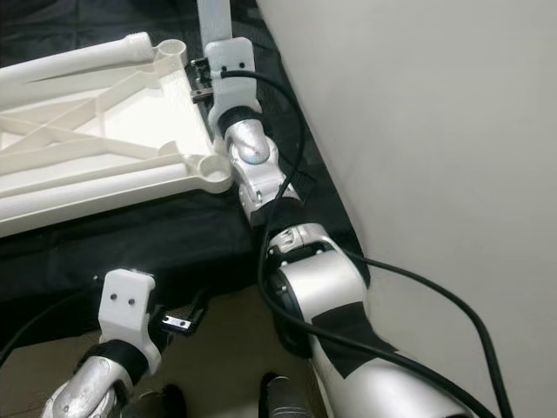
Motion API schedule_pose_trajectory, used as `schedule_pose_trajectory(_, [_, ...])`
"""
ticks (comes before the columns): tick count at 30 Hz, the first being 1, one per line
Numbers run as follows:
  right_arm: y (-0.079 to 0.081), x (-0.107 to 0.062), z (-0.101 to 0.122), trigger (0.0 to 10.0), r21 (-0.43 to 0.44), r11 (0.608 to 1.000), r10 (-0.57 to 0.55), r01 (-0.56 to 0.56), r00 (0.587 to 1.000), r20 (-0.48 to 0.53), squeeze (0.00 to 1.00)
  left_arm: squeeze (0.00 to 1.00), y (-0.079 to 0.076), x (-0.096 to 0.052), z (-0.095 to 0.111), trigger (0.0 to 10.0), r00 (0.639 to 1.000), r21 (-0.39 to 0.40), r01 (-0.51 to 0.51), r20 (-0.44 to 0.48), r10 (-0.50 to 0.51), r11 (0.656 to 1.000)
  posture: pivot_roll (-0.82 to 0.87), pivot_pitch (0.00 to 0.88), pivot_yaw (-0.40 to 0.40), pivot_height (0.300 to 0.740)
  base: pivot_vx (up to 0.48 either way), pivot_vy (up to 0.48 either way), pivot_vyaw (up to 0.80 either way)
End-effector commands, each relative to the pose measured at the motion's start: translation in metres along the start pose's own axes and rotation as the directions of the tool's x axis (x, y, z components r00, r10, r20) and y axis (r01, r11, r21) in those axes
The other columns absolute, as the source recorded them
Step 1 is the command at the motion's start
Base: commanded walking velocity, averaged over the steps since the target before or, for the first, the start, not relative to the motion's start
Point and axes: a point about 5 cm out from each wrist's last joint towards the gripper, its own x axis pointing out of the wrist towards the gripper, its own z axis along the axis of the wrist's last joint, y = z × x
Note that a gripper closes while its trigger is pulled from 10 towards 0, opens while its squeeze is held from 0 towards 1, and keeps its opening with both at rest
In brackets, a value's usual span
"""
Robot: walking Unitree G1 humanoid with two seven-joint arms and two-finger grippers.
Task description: Building children table
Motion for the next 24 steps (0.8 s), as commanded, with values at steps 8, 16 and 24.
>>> schedule_pose_trajectory(8, [0.044, -0.034, -0.029, 10.0, 0.180, 0.972, 0.174, -0.154, 0.980, -0.101, 0.00, 0.00, 0.024, 0.000, -0.012, 10.0, 0.996, 0.028, -0.078, -0.029, 0.079, 0.997, 0.03, 0.255, -0.060, 0.740, 0.000, 0.000, 0.00])
schedule_pose_trajectory(16, [0.054, -0.044, -0.028, 10.0, 0.272, 0.936, 0.262, -0.223, 0.958, -0.116, 0.00, 0.00, 0.037, 0.001, -0.015, 10.0, 0.993, 0.049, -0.113, -0.022, 0.114, 0.992, 0.03, 0.229, -0.063, 0.740, 0.000, 0.000, 0.00])
schedule_pose_trajectory(24, [0.069, -0.066, -0.022, 10.0, 0.441, 0.828, 0.439, -0.345, 0.889, -0.128, 0.00, 0.00, 0.038, 0.003, -0.022, 10.0, 0.994, 0.052, -0.106, -0.027, 0.107, 0.993, 0.03, 0.196, -0.055, 0.740, 0.000, 0.000, 0.00])
